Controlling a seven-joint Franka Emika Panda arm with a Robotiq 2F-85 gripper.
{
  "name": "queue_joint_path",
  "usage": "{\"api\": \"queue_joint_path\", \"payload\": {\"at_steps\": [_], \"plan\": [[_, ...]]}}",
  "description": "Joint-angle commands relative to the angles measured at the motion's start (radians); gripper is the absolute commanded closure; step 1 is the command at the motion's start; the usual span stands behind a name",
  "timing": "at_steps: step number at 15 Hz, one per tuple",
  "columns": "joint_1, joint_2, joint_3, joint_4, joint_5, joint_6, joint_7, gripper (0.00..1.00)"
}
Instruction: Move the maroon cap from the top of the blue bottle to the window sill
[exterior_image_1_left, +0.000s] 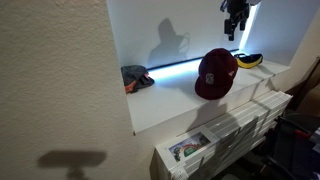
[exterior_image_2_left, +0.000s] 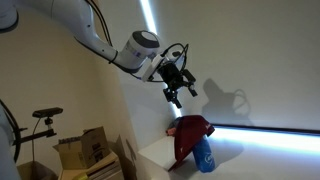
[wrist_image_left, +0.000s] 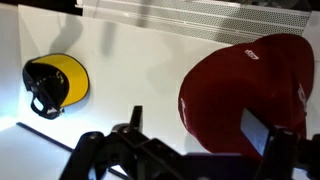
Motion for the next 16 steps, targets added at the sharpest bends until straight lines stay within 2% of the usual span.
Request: {"api": "queue_joint_path", "payload": {"at_steps": [1, 2, 3, 4, 7, 8, 13, 14, 16], "plan": [[-0.016, 0.048, -0.022, -0.006, 0.016, 0.142, -0.207, 0.0], [-0.018, 0.057, -0.027, -0.004, 0.041, 0.162, -0.277, 0.0], [0.026, 0.125, 0.02, 0.131, 0.13, -0.072, -0.14, 0.0], [-0.006, 0.055, -0.013, 0.014, 0.056, 0.08, -0.178, 0.0], [0.001, 0.067, -0.006, 0.033, 0.068, 0.058, -0.175, 0.0], [0.0, 0.071, -0.006, 0.022, 0.105, 0.117, -0.325, 0.0], [0.032, 0.209, 0.04, 0.087, 0.102, 0.275, -0.48, 0.0], [0.016, 0.142, 0.02, 0.044, 0.085, 0.24, -0.421, 0.0], [0.033, 0.189, 0.04, 0.064, 0.086, 0.263, -0.435, 0.0]]}}
